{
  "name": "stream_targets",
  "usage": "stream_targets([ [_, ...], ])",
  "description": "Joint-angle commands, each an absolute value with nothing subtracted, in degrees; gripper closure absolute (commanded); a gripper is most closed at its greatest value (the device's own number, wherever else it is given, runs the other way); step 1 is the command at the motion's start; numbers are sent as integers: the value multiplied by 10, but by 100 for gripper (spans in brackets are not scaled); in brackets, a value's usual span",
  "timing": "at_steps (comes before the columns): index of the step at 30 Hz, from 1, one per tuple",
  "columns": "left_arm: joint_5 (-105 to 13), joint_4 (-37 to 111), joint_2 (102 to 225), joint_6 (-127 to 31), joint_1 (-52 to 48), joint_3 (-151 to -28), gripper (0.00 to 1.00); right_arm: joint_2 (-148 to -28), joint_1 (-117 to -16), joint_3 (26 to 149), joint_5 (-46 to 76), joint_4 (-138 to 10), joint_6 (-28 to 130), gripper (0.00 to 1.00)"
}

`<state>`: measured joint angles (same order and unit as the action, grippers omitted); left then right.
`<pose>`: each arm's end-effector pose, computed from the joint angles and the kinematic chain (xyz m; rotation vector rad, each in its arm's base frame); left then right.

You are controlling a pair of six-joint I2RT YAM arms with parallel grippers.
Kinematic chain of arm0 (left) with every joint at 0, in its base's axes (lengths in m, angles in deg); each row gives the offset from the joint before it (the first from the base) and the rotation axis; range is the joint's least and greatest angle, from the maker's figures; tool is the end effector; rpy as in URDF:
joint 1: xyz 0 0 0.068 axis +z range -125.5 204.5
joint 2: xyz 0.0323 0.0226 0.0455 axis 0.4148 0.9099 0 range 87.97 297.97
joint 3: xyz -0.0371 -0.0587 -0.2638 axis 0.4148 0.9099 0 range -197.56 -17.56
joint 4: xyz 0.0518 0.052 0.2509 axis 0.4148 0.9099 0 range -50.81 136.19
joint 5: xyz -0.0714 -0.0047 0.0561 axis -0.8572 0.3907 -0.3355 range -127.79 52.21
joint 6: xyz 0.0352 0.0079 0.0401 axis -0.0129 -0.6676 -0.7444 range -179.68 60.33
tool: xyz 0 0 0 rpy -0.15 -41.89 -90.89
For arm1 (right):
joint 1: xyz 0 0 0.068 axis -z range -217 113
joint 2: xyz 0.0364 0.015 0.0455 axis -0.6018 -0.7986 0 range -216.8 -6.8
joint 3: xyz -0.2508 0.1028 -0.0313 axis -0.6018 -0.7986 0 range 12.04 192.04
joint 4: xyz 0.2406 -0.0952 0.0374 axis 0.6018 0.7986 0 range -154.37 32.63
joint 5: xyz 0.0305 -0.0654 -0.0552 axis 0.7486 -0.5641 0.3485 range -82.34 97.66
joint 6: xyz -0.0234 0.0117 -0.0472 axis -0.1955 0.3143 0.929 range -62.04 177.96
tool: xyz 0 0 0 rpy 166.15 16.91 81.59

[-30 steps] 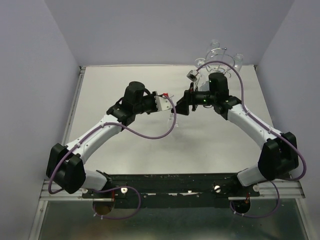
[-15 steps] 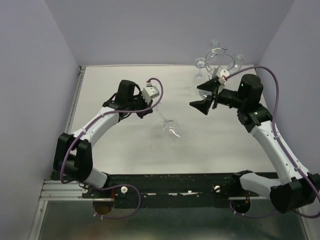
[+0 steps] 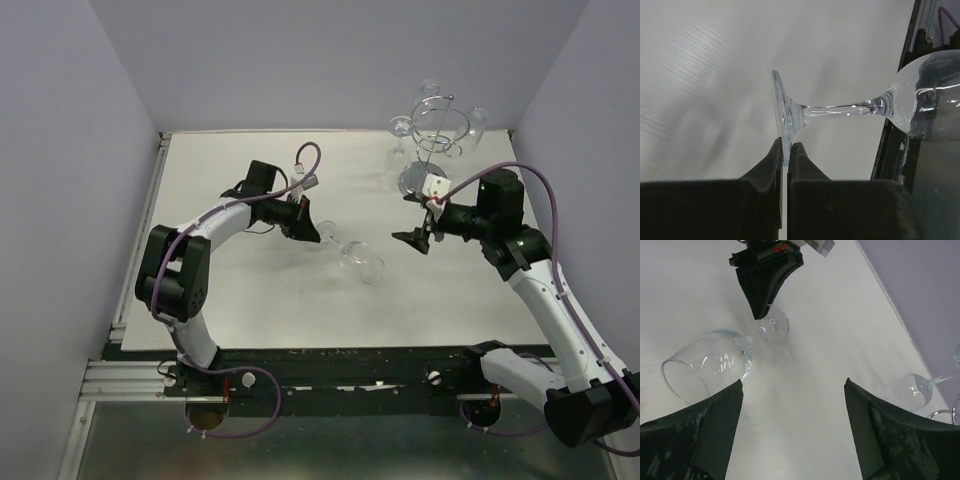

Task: Take the wine glass off the wine glass rack

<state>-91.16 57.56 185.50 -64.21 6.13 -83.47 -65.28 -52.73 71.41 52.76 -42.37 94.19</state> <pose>0.3288 -0.1393 0.2250 0.8629 2.1544 -1.2390 0.2034 0.0834 0.3666 -1.2407 1.3838 0.5122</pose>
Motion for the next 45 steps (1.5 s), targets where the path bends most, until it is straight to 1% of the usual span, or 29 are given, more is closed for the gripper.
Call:
stream_targets([
  [1, -1038, 616, 1911, -622, 71, -868, 100, -633, -539, 708, 518, -312, 1036, 11],
  [7, -1098, 606, 1960, -599, 84, -887, 100, -604, -573, 662, 485, -249, 1186, 10],
  [11, -1121, 574, 1988, -553, 86, -888, 100, -616, -584, 650, 480, -239, 1212, 9],
  [13, -1129, 562, 1997, -537, 87, -887, 100, -635, -587, 655, 485, -241, 1205, 9],
  [17, -1133, 535, 2008, -512, 87, -884, 100, -695, -594, 699, 505, -242, 1176, 12],
  [23, -1158, 481, 2029, -462, 87, -878, 100, -746, -619, 733, 517, -244, 1195, 12],
  [24, -1160, 474, 2032, -455, 87, -877, 100, -755, -624, 739, 517, -244, 1186, 11],
  [26, -1163, 454, 2035, -440, 87, -874, 100, -767, -632, 748, 522, -244, 1174, 6],
  [30, -1166, 429, 2042, -414, 87, -872, 100, -777, -651, 755, 528, -252, 1168, 4],
  [32, -1164, 428, 2045, -412, 87, -872, 100, -782, -657, 759, 533, -256, 1164, 0],
  [41, -1161, 421, 2049, -408, 87, -870, 100, -812, -671, 775, 511, -348, 1079, 0],
  [45, -1162, 419, 2047, -408, 87, -869, 100, -826, -671, 785, 513, -366, 1052, 2],
])
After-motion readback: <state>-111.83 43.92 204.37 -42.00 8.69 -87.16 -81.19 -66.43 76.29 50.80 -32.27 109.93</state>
